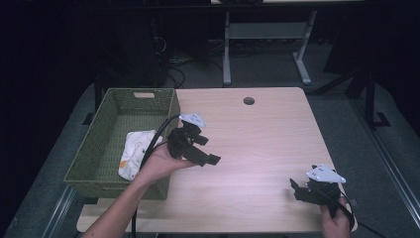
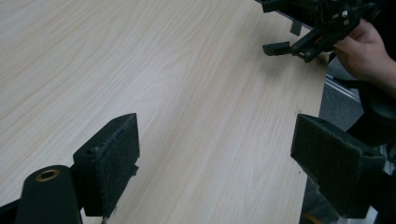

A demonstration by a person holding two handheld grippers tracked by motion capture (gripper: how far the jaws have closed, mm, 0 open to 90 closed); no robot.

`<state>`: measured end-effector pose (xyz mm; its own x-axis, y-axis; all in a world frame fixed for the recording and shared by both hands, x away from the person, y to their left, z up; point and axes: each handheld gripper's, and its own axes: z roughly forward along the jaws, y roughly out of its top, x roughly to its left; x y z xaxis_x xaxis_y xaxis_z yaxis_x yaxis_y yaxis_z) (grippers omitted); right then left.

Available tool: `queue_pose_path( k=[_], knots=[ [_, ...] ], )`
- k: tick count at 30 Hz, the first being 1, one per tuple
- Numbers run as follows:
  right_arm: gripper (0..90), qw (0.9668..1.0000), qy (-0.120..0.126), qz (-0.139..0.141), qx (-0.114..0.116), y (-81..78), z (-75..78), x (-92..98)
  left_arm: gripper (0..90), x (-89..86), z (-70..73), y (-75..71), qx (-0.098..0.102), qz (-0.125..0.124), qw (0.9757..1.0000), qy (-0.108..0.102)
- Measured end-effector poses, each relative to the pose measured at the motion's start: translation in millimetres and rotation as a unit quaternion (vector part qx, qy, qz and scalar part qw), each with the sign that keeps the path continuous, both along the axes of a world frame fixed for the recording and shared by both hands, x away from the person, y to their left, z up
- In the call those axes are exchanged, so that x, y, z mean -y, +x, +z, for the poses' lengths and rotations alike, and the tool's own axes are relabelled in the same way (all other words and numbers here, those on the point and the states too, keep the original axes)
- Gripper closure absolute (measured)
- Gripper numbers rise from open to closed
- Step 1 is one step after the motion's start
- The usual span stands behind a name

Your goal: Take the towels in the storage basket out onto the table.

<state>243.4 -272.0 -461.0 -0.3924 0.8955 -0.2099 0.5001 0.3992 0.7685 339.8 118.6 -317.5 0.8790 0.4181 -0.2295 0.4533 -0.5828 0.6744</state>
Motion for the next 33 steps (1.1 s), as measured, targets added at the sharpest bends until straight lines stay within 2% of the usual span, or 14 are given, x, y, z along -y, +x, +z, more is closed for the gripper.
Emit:
queue_pose_path(
  k=[9,14,17,20,21,22,23,24,25,26,27,29,31,33],
  knots=[
    [13.9,1.0000,0.002,0.002,0.001,-1.1,0.4,1.5,15.1,-22.0,14.4,13.2,-0.014,0.014,0.9998,-0.004],
    [13.9,1.0000,0.002,0.003,0.000,-0.7,0.3,1.3,15.3,-39.8,18.0,19.5,-0.027,0.028,0.9990,-0.020],
    [13.9,1.0000,0.002,0.003,0.000,-1.0,0.2,1.0,15.4,-57.1,18.8,24.4,-0.032,0.048,0.9981,-0.021],
    [13.9,1.0000,0.003,0.003,0.000,-1.7,0.5,0.3,15.4,-65.6,19.0,26.7,-0.033,0.058,0.9977,-0.016],
    [13.9,1.0000,0.003,0.004,0.000,-1.7,0.6,0.4,15.4,-79.2,20.1,28.7,-0.034,0.072,0.9966,-0.020],
    [13.9,1.0000,0.003,0.004,0.000,-1.7,0.6,0.4,15.4,-79.2,20.1,28.7,-0.034,0.072,0.9966,-0.020],
    [13.9,1.0000,0.001,0.004,-0.002,-1.4,0.4,0.4,15.4,-92.2,20.8,30.4,-0.035,0.088,0.9953,-0.022],
    [13.9,1.0000,0.001,0.004,-0.002,-1.4,0.4,0.4,15.4,-92.2,20.8,30.4,-0.035,0.088,0.9953,-0.022],
    [13.9,1.0000,0.001,0.004,-0.002,-1.4,0.2,0.1,15.4,-105.4,20.5,32.3,-0.038,0.101,0.9939,-0.023],
    [13.9,1.0000,0.001,0.004,-0.002,-1.4,0.2,0.1,15.4,-105.4,20.5,32.3,-0.038,0.101,0.9939,-0.023],
    [13.9,1.0000,0.001,0.005,-0.002,-1.3,-0.3,-0.4,15.4,-117.4,18.7,34.4,-0.045,0.115,0.9920,-0.026],
    [13.9,1.0000,0.000,0.006,-0.002,-1.1,-0.5,-0.7,15.4,-122.8,18.0,35.5,-0.047,0.121,0.9912,-0.023],
    [13.9,1.0000,-0.002,0.007,-0.003,-1.0,-0.3,-1.2,15.9,-133.0,16.4,36.6,-0.049,0.134,0.9893,-0.029],
    [13.9,1.0000,-0.002,0.008,-0.003,-1.3,-0.6,-1.9,18.1,-141.9,13.8,37.9,-0.049,0.150,0.9872,-0.024]
  ],
)
